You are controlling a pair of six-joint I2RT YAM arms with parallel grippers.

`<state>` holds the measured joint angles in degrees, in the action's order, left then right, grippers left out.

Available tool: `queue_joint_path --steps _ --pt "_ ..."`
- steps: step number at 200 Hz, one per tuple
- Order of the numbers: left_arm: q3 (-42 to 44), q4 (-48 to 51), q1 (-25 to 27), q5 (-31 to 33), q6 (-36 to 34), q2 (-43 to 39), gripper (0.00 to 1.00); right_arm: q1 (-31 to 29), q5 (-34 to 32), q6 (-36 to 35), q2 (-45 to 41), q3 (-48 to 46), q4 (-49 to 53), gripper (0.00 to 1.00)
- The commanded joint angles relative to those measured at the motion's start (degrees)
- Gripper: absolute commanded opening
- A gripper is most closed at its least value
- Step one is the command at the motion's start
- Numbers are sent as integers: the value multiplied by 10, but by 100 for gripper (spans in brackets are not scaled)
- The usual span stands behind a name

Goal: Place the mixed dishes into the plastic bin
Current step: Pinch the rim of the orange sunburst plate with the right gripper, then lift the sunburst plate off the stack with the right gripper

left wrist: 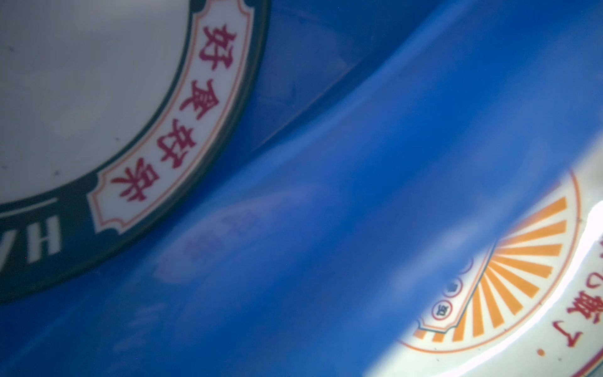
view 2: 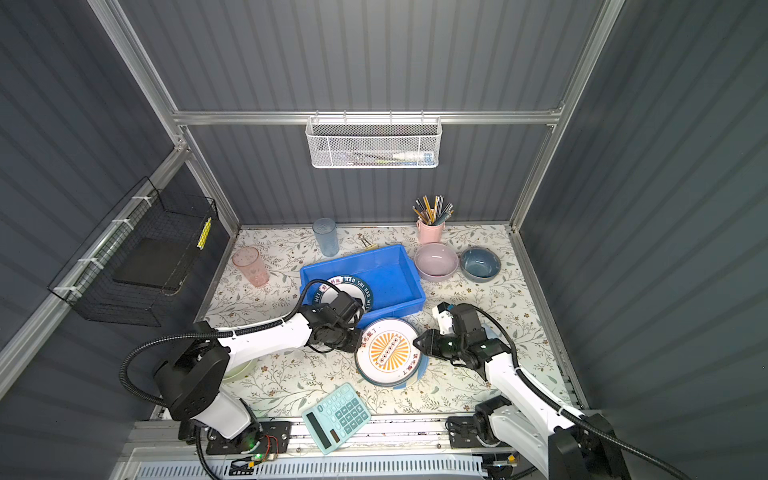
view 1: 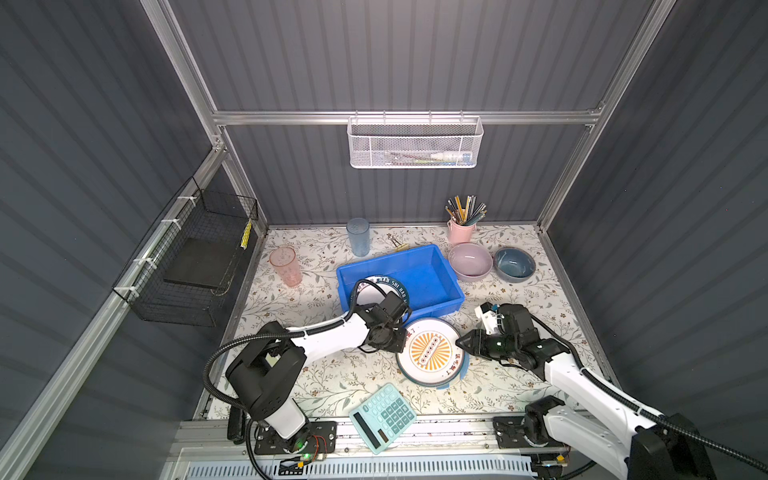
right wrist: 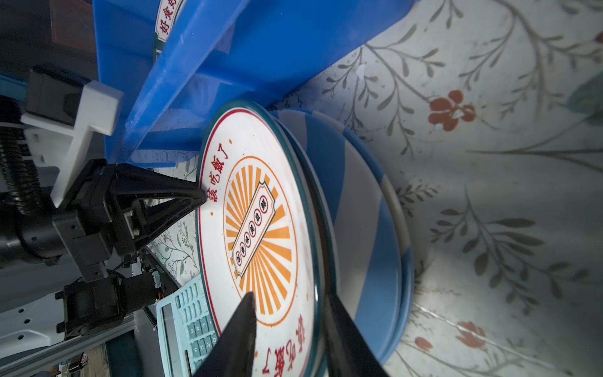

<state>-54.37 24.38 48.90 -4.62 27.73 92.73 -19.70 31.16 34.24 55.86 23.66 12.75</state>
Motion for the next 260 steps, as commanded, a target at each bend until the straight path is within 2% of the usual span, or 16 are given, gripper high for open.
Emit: queue_joint_path --steps 1,53,159,226,260 --pt "-2 -12 15 -36 -8 36 16 -13 74 -11 10 7 -39 35" --pt "-10 -10 17 -36 -8 41 16 -13 31 -31 47 32 8 26" --pt "-32 11 18 -33 -6 18 20 -12 -17 -26 30 68 87 7" --pt "-58 57 18 -15 -7 -12 34 -13 -42 -45 11 112 171 2" --pt "-85 111 17 15 -21 -40 50 -13 -56 -57 2 138 203 2"
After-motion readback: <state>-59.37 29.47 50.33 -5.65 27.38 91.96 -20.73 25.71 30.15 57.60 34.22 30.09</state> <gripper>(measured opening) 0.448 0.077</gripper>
